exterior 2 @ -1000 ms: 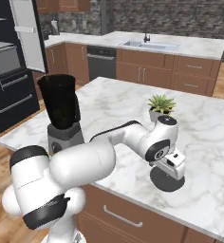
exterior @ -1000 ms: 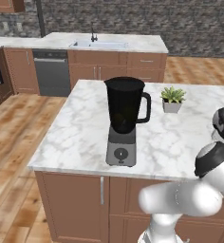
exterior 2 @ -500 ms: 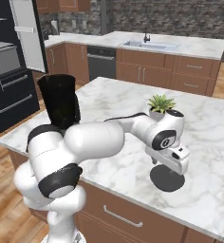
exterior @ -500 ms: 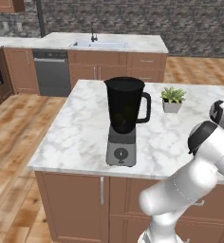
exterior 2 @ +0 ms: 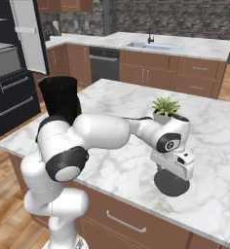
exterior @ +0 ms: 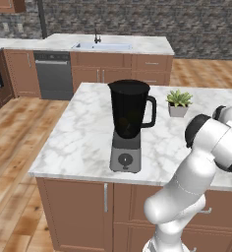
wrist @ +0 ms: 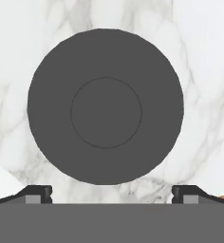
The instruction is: Grab the lemon and lime from the fridge, place them in the blender, close the lid, and turn on the blender to create a marinade.
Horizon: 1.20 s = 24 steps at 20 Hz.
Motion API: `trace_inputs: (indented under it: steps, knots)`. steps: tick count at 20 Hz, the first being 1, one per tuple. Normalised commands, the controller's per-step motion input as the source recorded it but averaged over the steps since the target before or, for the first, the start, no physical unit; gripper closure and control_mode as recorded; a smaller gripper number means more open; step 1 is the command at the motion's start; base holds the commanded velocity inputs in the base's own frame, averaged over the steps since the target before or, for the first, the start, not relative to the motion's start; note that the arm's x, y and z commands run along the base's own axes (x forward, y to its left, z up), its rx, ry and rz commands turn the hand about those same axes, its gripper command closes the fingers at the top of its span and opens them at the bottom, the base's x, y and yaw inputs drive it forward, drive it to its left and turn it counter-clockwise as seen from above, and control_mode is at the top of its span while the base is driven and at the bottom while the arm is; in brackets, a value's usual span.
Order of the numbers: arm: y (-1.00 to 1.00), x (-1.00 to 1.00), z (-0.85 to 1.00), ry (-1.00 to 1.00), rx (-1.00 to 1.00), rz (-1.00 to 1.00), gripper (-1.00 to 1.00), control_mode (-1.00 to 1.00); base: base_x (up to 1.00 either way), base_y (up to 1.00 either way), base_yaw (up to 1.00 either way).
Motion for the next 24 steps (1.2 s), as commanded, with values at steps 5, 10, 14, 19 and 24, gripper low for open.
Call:
trace_inputs:
  steps: [5,10,14,19,24]
  knots:
    - [-0.09,0.11,-0.26,0.02,0.03,0.01,-1.00,-1.00,0.00,0.00,0.00]
    - [-0.16,0.09,-0.24,0.00,0.05,0.03,-1.00,-1.00,0.00,0.00,0.00]
    - [-0.23,0.07,-0.23,0.00,0.09,0.05,-1.00,-1.00,0.00,0.00,0.00]
    - [-0.07,0.13,-0.16,0.00,0.05,0.04,-1.00,-1.00,0.00,0.00,0.00]
    - [0.00,0.21,-0.05,0.00,0.01,0.01,-1.00,-1.00,0.00,0.00,0.00]
